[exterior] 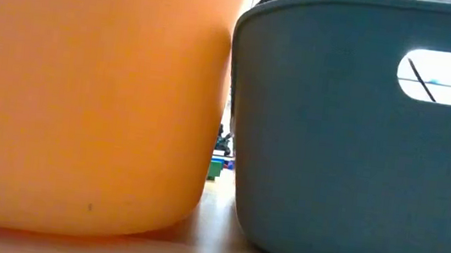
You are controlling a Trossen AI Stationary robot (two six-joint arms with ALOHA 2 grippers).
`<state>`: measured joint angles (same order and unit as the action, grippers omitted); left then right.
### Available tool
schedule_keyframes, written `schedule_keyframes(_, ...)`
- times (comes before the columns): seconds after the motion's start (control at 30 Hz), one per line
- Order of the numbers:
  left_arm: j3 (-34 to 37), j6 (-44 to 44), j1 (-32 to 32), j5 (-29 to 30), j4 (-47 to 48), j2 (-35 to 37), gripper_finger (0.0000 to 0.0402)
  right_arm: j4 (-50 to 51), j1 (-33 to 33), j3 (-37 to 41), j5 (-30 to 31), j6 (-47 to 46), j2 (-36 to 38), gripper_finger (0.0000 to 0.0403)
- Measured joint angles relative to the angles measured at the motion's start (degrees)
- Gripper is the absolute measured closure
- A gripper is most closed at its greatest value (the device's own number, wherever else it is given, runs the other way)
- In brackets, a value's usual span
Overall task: Sort blocks
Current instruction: Put the red block into the blue bin
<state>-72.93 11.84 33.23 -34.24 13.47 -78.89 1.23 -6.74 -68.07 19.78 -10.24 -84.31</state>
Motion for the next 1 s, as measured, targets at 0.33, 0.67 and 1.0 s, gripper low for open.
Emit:
schedule_keyframes(0.33, 0.0, -4.76, -6.89, 10.09, -1.63, 0.0, 0.0109, -6.59, 0.89, 0.0, -0.3, 1.29, -0.37, 0.032)
schedule_keyframes(0.67, -0.02, -3.53, -8.68, 12.5, -6.42, 0.0, 0.0109, -7.95, 2.19, 0.0, -0.38, 1.79, -0.38, 0.032)
schedule_keyframes(1.0, -0.03, -3.0, -8.69, 11.56, -6.93, 0.0, 0.0214, -10.95, 3.32, -0.02, -0.27, 4.53, -0.4, 0.032)
